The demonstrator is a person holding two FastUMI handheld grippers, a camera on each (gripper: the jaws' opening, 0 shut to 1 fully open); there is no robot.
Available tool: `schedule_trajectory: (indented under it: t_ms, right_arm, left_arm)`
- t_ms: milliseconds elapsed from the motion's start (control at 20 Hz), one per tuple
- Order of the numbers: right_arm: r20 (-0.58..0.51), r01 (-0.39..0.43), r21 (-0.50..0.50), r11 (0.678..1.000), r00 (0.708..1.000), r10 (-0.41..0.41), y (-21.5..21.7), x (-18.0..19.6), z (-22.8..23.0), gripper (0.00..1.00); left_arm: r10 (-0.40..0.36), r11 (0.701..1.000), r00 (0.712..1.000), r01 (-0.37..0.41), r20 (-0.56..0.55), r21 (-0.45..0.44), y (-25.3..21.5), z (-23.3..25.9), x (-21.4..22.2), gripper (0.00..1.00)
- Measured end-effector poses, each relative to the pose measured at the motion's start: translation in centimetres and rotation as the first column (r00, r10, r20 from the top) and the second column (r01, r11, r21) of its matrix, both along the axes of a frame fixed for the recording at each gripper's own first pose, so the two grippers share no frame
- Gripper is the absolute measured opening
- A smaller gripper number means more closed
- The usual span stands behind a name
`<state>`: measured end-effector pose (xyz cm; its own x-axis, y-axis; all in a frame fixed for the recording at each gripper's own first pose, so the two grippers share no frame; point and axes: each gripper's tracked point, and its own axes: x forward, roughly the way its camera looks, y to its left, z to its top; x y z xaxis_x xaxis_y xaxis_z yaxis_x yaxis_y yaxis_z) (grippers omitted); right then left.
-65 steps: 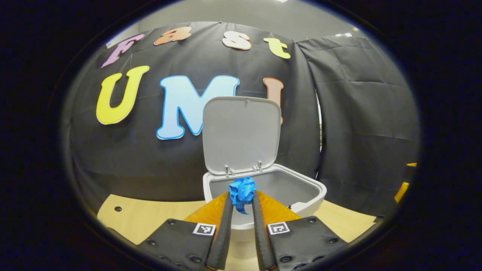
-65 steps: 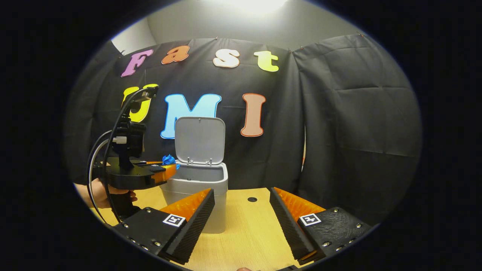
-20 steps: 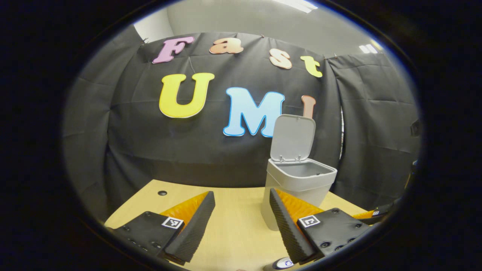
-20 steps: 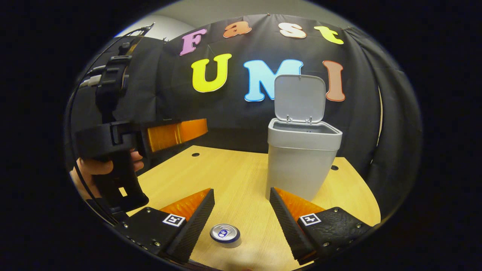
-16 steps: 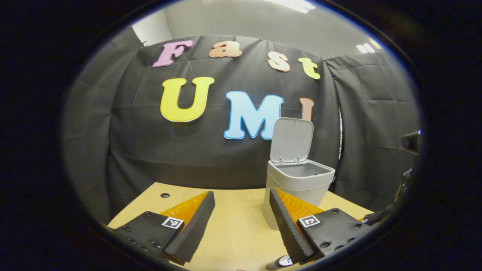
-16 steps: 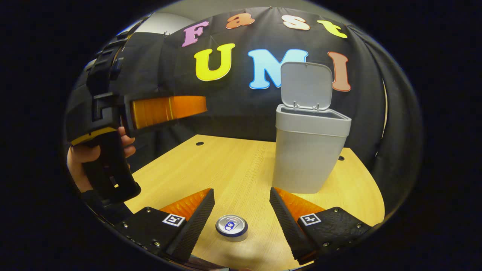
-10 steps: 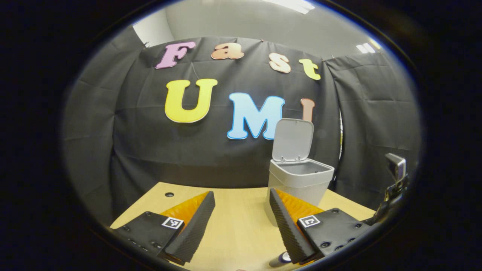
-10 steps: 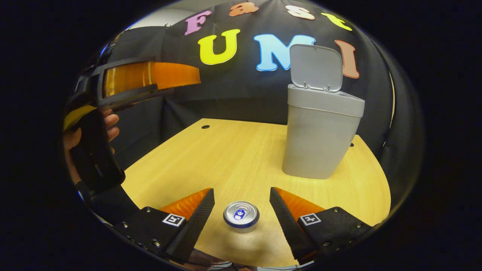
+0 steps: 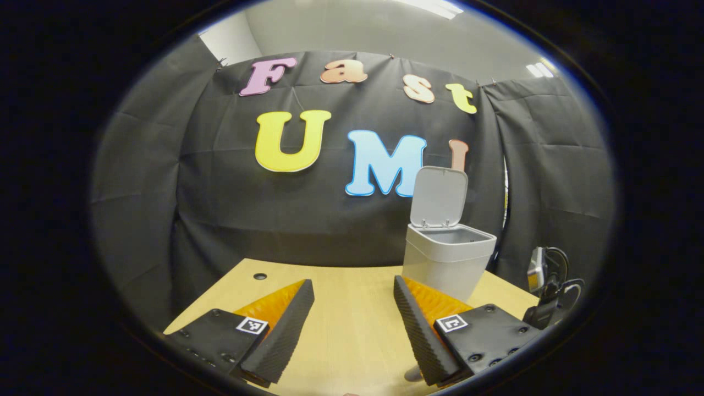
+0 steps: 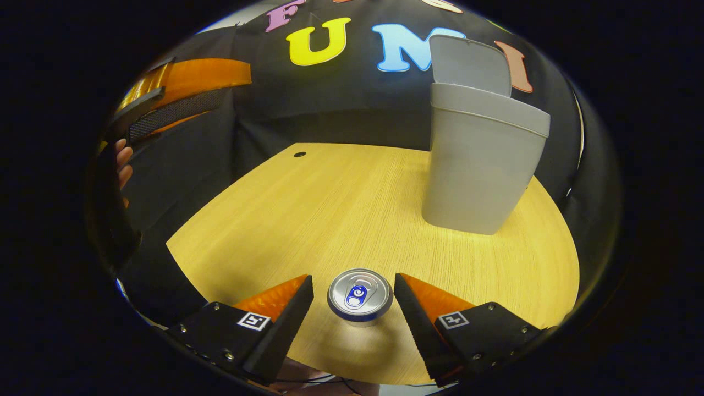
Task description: Press the lid of the desktop garbage bin to open it, pick up the crumpled paper on the desktop and throw it into the bin, then pick up the pop can on the desktop and drop it into the bin, and finally close the garbage bin lid.
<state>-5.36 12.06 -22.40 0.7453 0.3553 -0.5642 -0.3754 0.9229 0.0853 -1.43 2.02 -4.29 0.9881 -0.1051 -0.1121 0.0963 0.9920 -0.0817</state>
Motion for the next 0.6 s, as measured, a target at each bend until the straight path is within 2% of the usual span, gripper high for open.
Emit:
schedule_trajectory:
  t_ms: [600]
  right_arm:
    - [-0.075,-0.002,-0.044,0.999,0.997,-0.001,-0.1,0.3,-2.3,0.95]
  left_arm:
    - [-0.007,1.000,0.999,0.006,-0.037,-0.015,-0.3,-1.8,1.0,0.95]
